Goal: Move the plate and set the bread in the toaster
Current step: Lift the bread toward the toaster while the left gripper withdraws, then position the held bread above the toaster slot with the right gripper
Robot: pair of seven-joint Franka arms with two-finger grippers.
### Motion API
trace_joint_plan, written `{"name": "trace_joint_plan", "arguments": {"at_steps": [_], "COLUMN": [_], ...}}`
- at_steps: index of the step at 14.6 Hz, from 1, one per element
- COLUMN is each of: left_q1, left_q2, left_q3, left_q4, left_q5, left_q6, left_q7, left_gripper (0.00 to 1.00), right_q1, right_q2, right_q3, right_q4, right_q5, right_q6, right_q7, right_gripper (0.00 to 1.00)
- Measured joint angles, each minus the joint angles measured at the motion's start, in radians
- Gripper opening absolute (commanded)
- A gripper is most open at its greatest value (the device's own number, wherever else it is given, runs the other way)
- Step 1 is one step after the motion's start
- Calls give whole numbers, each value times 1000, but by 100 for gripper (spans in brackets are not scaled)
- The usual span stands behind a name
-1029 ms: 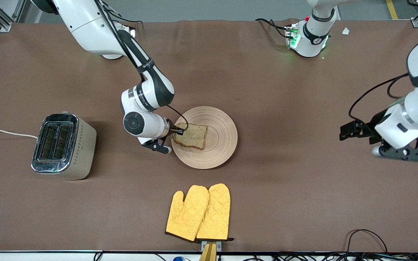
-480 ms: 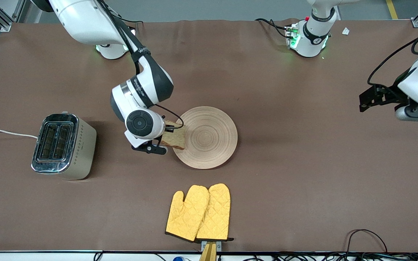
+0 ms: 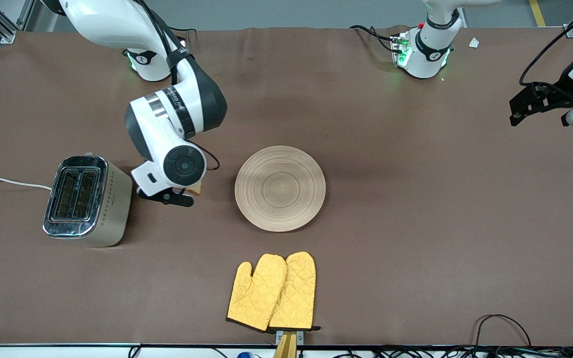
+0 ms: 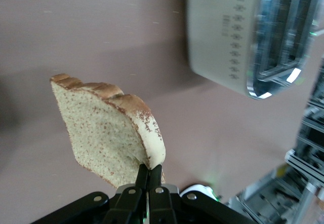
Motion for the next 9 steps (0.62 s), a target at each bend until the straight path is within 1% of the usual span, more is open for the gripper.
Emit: {"name": "trace_joint_plan", "arguments": {"at_steps": [2,4,6,9], "left_q1": [-3,-3,-2,-2], "left_q2": [-12,-12,-12,-12], "left_q3": [0,2,3,3], "left_q4": [-12,-15,-17,-18], "left_q5": [0,0,0,0], "left_q6": [-28,-31,-31,-31], "left_q7": [-1,-1,-1,-1], "left_gripper": [100,100,100,100], "right_q1": [-21,-42,-63,-78], "right_q2": [0,2,7,9], "right_q3": [-25,-45,-54,-56], "right_q4": [17,18,18,17], "right_q5": [-70,-142,-174,-267], "right_q6": [-49,-54,-57,-60], "right_q7": [-16,-23,-24,-31], "right_gripper": [0,0,0,0]}}
